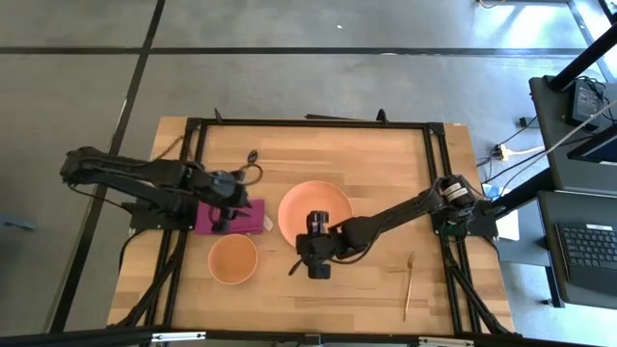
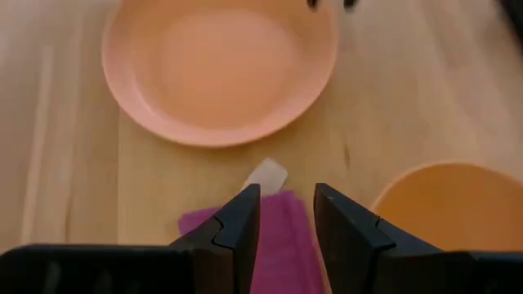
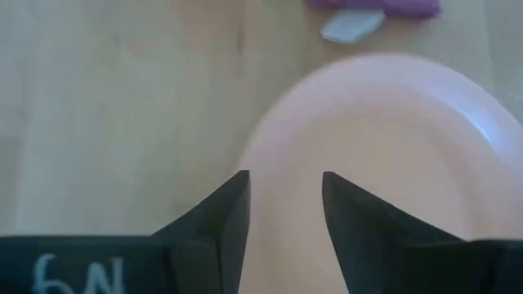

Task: Set table place
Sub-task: Put the orange bowl on top of the orange plate

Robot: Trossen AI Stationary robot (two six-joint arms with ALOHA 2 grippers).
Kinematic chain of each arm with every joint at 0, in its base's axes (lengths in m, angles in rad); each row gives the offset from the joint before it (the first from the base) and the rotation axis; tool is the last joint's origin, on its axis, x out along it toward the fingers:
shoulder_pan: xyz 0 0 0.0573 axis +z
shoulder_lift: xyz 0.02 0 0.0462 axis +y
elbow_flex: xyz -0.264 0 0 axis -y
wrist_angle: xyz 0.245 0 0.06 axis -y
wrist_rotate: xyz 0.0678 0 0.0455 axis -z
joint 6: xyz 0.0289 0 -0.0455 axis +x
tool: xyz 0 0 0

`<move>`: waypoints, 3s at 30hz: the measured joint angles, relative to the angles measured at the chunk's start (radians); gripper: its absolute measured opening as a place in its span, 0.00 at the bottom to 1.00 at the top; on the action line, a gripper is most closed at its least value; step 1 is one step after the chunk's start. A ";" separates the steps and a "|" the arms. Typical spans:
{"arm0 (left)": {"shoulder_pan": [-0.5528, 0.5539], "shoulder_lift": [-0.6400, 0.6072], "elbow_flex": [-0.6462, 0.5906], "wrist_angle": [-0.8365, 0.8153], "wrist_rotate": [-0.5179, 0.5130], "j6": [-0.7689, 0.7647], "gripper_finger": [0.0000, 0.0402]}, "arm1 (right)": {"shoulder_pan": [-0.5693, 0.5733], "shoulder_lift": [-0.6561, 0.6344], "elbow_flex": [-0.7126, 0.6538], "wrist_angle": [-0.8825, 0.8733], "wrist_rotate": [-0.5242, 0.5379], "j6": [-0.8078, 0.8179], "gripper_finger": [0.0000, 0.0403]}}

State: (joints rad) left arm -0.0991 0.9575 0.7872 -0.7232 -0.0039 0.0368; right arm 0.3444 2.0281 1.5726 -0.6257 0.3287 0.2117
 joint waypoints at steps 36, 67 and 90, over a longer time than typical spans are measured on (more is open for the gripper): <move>-0.271 0.208 0.000 -0.008 -0.039 -0.173 0.27 | -0.093 0.000 0.000 -0.231 0.165 0.068 0.38; -0.264 0.334 0.000 -0.025 -0.056 -0.211 0.27 | -0.038 0.000 0.000 -0.223 0.140 0.147 0.38; -0.263 0.392 0.000 0.061 -0.140 -0.569 0.22 | -0.013 -0.043 0.000 -0.415 0.105 0.279 0.38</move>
State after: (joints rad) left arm -0.3625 1.3499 0.7872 -0.6622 -0.1435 -0.5326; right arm 0.3319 1.9850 1.5726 -1.0403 0.4339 0.4907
